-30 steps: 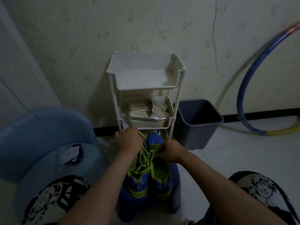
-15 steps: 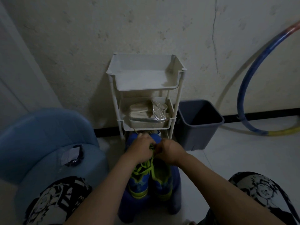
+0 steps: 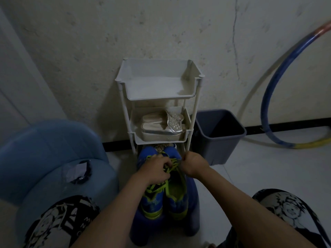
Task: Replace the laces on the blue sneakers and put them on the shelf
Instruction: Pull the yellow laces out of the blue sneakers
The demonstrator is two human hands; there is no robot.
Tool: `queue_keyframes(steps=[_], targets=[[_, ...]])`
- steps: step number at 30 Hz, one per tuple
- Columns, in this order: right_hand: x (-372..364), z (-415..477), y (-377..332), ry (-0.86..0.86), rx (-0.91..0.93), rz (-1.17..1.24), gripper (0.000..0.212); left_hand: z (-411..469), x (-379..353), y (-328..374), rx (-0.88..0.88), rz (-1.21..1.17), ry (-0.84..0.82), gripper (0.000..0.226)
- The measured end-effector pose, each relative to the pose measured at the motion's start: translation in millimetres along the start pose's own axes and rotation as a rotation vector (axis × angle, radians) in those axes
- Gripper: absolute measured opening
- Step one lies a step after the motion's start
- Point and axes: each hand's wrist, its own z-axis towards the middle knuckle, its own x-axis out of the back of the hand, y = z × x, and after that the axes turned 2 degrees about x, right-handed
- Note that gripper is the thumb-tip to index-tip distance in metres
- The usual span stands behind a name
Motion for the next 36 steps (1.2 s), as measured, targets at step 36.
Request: queue_keyframes(steps=[36], targets=[[3, 2, -8, -0.053, 0.286, -0.096, 0.022, 8, -14, -8, 0.013, -0.113, 0.12, 0.007]])
